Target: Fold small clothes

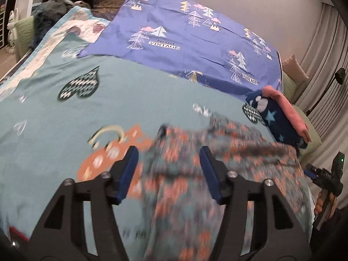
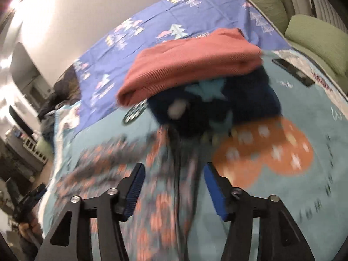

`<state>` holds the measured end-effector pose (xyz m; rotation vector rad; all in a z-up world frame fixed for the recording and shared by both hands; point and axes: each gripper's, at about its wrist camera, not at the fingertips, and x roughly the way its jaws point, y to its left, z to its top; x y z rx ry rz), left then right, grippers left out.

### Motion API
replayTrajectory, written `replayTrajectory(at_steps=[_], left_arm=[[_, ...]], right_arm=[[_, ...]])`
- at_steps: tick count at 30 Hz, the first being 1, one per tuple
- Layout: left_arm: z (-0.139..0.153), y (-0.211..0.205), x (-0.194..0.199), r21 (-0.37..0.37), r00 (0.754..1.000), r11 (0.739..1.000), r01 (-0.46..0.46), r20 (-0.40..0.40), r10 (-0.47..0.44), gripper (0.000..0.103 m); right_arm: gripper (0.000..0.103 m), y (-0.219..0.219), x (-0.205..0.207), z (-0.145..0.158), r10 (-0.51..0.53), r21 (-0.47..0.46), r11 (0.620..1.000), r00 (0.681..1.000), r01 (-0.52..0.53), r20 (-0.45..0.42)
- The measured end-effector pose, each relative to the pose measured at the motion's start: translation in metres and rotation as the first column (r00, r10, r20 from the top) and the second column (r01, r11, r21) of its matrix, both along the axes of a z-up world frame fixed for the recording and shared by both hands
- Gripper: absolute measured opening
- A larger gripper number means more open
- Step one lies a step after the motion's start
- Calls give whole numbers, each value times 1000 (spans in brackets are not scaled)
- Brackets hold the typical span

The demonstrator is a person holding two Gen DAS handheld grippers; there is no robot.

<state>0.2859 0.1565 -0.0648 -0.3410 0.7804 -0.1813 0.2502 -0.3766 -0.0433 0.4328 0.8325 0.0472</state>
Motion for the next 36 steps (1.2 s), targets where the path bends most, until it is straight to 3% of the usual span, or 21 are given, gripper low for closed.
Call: replayTrajectory(at_steps=[4, 8, 10, 11, 15, 16, 17, 18, 19, 21, 24, 29, 32, 36], left_arm=[[-26, 16, -48, -85, 996, 995, -44, -86, 36, 61], [-51, 15, -87, -172, 985, 985, -30, -171, 0, 61], [-60, 10, -96, -292, 980, 956, 5, -190, -63, 61], [-64, 7, -97, -366, 977, 930, 21, -189, -96, 64], [-66, 2, -83, -366, 989, 930, -6, -141, -49, 65], [-68, 2, -77, -376, 990, 926, -23, -139, -31, 57], [-71, 3, -69, -388, 990, 920, -53, -142, -3, 26], [-74, 3, -63, -395, 988, 917, -65, -157, 2, 13], [-80, 4, -59, -425, 983, 901, -85, -185, 6, 14], [-77, 4, -60, -466, 982, 876, -120, -188, 35, 13], [-50, -1, -73, -420, 992, 904, -83, -117, 37, 13], [-5, -11, -124, -347, 998, 937, 41, -33, -56, 13], [1, -14, -164, -321, 994, 943, 91, -35, -108, 13], [-17, -16, -215, -283, 982, 952, 121, -105, -156, 13]], right_arm=[[60, 1, -52, -18, 46, 70, 997, 997, -42, -61], [60, 0, -87, -34, 70, 192, 980, 993, -51, -96], [60, 1, -91, -42, 90, 294, 954, 992, -59, -94], [60, 3, -90, -44, 98, 323, 944, 991, -65, -87], [60, 11, -65, -53, 92, 379, 923, 995, -67, -47], [59, 10, -59, -56, 66, 388, 920, 997, -44, -45], [53, 9, -55, -57, 37, 397, 918, 998, -17, -42], [23, 7, -53, -58, 1, 397, 917, 999, 18, -47], [9, 5, -51, -60, -16, 413, 910, 998, 38, -56], [8, 0, -57, -62, -46, 467, 882, 998, 64, -49], [7, 7, -72, -39, -28, 402, 915, 999, 18, 20], [6, 13, -121, -1, -8, 328, 945, 997, -16, 72], [6, 1, -165, 4, -18, 314, 949, 998, 0, 54], [7, -10, -223, -16, -54, 324, 943, 996, 73, -66]])
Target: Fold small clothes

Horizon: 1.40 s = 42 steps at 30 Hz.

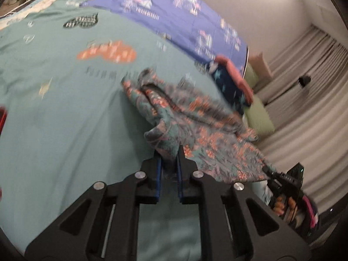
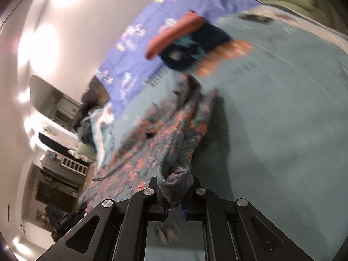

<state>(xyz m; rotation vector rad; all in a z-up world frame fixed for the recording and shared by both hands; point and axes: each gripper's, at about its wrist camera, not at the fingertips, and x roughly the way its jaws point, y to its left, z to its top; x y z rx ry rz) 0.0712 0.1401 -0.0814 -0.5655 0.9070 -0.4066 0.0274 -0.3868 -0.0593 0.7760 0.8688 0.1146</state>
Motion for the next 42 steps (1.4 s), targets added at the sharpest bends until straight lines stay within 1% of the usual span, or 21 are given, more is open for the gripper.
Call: replayTrajectory(at_steps=[1, 2, 4, 5, 7, 8, 9, 10, 11, 13, 15, 17, 22, 24, 28, 30, 32, 33, 35, 38, 42], left_arm=[[-4, -3, -9, 29, 1000, 1000, 6, -6, -6, 15], [-8, -3, -18, 94, 1000, 996, -8, -9, 9, 18], [-7, 0, -26, 171, 999, 984, -49, 4, 49, 20], [0, 6, -28, 214, 995, 972, -99, 32, 95, 20], [16, 16, -32, 270, 979, 943, -194, 106, 171, 20], [29, 19, -33, 294, 969, 928, -229, 158, 189, 21], [37, 20, -33, 302, 965, 924, -237, 187, 186, 23], [42, 20, -29, 307, 961, 921, -241, 206, 182, 33], [46, 18, -23, 308, 959, 920, -242, 222, 178, 43], [47, 7, -10, 293, 961, 930, -221, 230, 156, 47], [39, -6, 10, 276, 975, 947, -163, 195, 111, 48], [26, -19, 29, 289, 987, 950, -121, 141, 83, 50], [4, -31, 65, 350, 995, 932, -96, 49, 84, 49], [-1, -27, 74, 332, 995, 938, -97, 25, 94, 49], [-2, -26, 85, 290, 996, 953, -92, 14, 92, 49], [-1, -30, 93, 279, 997, 957, -76, 9, 77, 45], [-2, -34, 101, 277, 999, 959, -52, 1, 53, 10], [-1, -37, 104, 274, 999, 961, -36, -3, 38, 10], [8, -40, 106, 262, 999, 964, -35, 20, 31, 10], [29, -36, 113, 180, 998, 983, -23, 60, 13, 10], [48, -26, 143, 100, 995, 993, -63, 84, 55, 10]], right_arm=[[8, 0, -9, -8, 3, 1, 1000, 999, -3, -38], [9, 1, -15, -14, 16, -19, 1000, 997, -17, -72], [18, 5, -23, -19, 7, -146, 989, 990, -29, -144], [20, 4, -25, -14, 8, -187, 982, 990, -35, -140], [29, 6, -27, 7, -5, -288, 957, 995, -23, -98], [31, 7, -25, 18, -13, -332, 943, 997, -11, -70], [35, 9, -23, 33, -18, -382, 924, 1000, 8, -24], [40, 10, -22, 41, -17, -394, 919, 1000, 18, 6], [43, 11, -18, 49, -11, -390, 920, 999, 28, 45], [50, 11, -3, 58, 6, -338, 941, 994, 30, 106], [50, 14, 16, 60, 24, -296, 955, 991, 15, 129], [51, 18, 35, 57, 34, -293, 956, 992, 3, 121], [51, 14, 72, 35, 24, -283, 959, 999, -12, 41], [51, 9, 81, 28, 3, -278, 961, 1000, 4, 24], [51, -3, 97, 21, -18, -244, 970, 1000, 20, 10], [51, -6, 102, 18, -18, -242, 970, 1000, 18, 1], [32, -6, 111, 13, -9, -242, 970, 1000, 3, -21], [6, -6, 113, 11, 1, -228, 974, 1000, -7, -27], [6, -10, 114, 12, -9, -186, 983, 1000, 8, -8], [6, -22, 115, 24, -12, -76, 997, 998, 17, 57], [6, -38, 139, 40, -12, 70, 998, 994, 4, 113]])
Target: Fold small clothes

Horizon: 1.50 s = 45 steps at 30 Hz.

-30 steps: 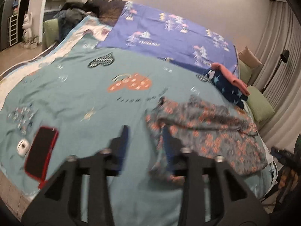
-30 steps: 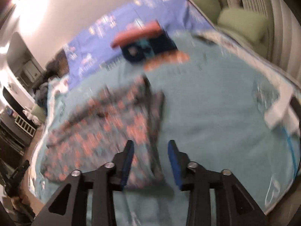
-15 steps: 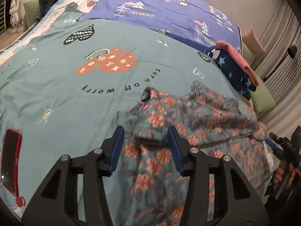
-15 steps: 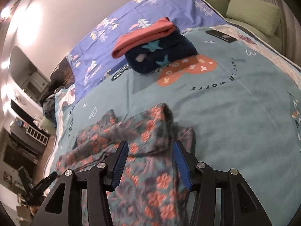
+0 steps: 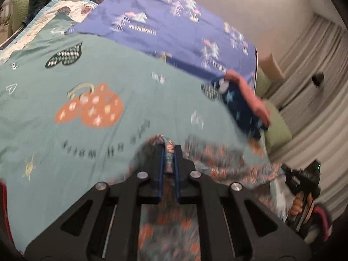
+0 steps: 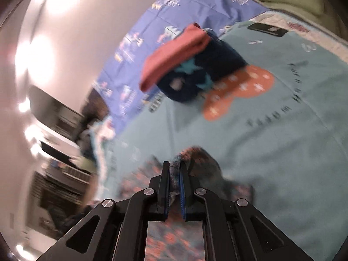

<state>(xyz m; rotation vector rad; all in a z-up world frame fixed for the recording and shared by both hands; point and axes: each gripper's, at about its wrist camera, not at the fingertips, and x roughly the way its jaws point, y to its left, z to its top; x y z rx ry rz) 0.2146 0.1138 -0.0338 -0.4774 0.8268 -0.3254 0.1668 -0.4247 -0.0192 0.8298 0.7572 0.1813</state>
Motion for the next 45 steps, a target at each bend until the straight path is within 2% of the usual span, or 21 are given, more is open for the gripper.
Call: replayTrajectory(at_steps=[3, 5, 7, 9, 11, 14, 15, 19, 23, 26, 33, 34, 35, 36, 37, 40, 45], left_arm=[[-5, 7, 38, -66, 999, 997, -41, -23, 39, 10], [-22, 13, 66, -99, 994, 992, -77, -83, 69, 11], [-42, 19, 82, -83, 980, 985, -150, -143, 137, 11], [-57, 24, 82, -81, 971, 981, -177, -180, 160, 11], [-62, 27, 72, -79, 973, 983, -165, -178, 149, 17], [-59, 31, 43, 8, 978, 989, -150, -143, 150, 27], [-57, 31, 32, 29, 981, 989, -142, -130, 145, 27], [-54, 34, -9, 11, 989, 996, -92, -119, 92, 39], [-52, 25, -53, 73, 993, 997, -11, -121, 19, 39], [-48, 21, -76, 90, 993, 995, 46, -117, -36, 39], [-46, 6, -102, 142, 989, 983, 115, -111, -100, 39], [-47, 5, -105, 149, 988, 981, 121, -113, -105, 39], [-48, 4, -107, 153, 988, 981, 123, -110, -107, 33], [-48, 2, -110, 159, 989, 979, 126, -100, -111, 25], [-48, 1, -112, 172, 989, 976, 133, -90, -119, 5], [-46, 1, -114, 193, 991, 973, 123, -80, -110, 5], [-24, 20, -133, 106, 995, 989, 101, -24, -99, 2]], right_arm=[[8, -11, 31, 3, -36, 40, 999, 999, 35, 23], [10, -18, 51, -6, -74, 50, 996, 997, 76, -26], [17, -19, 63, -22, -114, 26, 993, 987, 118, -115], [25, -12, 61, -28, -106, -33, 994, 986, 103, -128], [31, -7, 51, -31, -94, -105, 991, 987, 81, -133], [35, -10, 29, -31, -99, -158, 984, 986, 78, -131], [40, -13, 18, -30, -112, -179, 980, 985, 88, -130], [44, -16, -19, -31, -119, -194, 977, 981, 88, -151], [44, -1, -55, -33, -48, -203, 979, 984, 12, -174], [44, 11, -77, -31, 14, -211, 976, 985, -50, -173], [44, 38, -95, -36, 80, -265, 955, 974, -136, -211], [41, 40, -97, -36, 84, -274, 951, 974, -142, -212], [37, 42, -99, -36, 84, -283, 949, 975, -142, -207], [16, 43, -102, -34, 81, -297, 945, 978, -137, -192], [4, 44, -103, -34, 75, -309, 942, 979, -131, -188], [4, 39, -109, -29, 56, -286, 953, 987, -98, -151], [4, 29, -129, -12, 63, -206, 975, 995, -78, -78]])
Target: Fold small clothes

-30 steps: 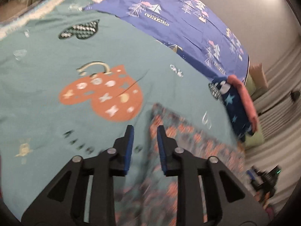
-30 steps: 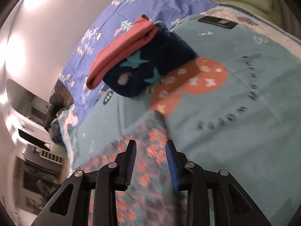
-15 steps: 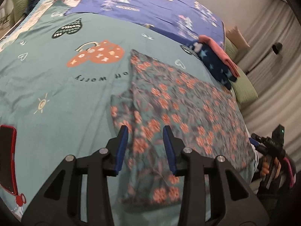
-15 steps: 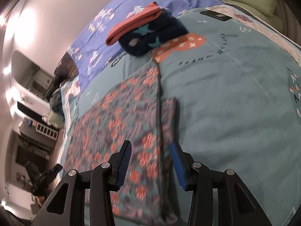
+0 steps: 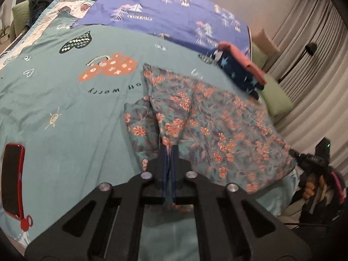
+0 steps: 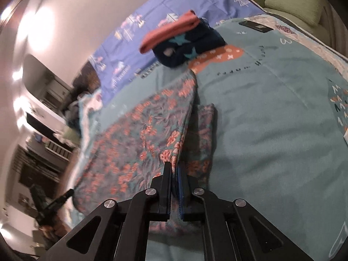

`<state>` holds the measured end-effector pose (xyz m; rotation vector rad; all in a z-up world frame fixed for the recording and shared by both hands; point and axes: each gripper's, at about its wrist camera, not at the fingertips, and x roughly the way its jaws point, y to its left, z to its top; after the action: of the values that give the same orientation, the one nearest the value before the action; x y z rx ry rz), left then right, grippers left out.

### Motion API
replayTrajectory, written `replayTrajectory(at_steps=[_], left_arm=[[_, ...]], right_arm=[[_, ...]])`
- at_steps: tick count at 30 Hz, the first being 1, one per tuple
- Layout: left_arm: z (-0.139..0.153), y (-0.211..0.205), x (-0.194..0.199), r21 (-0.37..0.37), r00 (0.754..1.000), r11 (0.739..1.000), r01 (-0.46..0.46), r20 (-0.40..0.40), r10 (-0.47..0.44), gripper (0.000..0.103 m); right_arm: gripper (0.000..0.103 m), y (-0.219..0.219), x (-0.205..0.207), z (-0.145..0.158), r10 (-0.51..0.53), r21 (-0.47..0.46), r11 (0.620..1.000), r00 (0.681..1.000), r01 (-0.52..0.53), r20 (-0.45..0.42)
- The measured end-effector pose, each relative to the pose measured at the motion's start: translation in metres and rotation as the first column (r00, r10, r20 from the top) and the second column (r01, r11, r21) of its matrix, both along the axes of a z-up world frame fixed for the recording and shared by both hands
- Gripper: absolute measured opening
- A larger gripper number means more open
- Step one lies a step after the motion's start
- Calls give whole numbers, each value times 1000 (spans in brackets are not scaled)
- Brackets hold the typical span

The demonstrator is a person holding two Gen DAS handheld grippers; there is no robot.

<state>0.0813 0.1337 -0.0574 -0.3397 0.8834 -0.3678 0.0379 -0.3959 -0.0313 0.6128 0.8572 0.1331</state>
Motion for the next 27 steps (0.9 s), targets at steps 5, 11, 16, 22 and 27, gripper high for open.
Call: replayTrajectory(at_steps=[5, 11, 16, 22, 27], left_arm=[[-1, 6, -19, 33, 999, 999, 19, 25, -20, 4], [-16, -2, -22, 39, 999, 999, 33, 8, -33, 47], [-27, -12, -10, 77, 998, 996, 50, -30, -48, 5], [-13, 15, -24, -80, 1000, 997, 19, -10, -20, 4], [-14, 33, -49, -90, 1000, 996, 27, 7, -27, 4]], right_arm=[[12, 1, -12, -9, 11, -40, 999, 999, -13, -51], [38, 1, -23, -24, 30, 13, 999, 997, -29, -70], [25, 11, -26, -25, 44, -68, 996, 996, -49, -74], [4, -3, -36, -14, 42, 14, 999, 998, -42, -40], [5, -18, -46, -19, 48, 32, 998, 996, -46, -81]])
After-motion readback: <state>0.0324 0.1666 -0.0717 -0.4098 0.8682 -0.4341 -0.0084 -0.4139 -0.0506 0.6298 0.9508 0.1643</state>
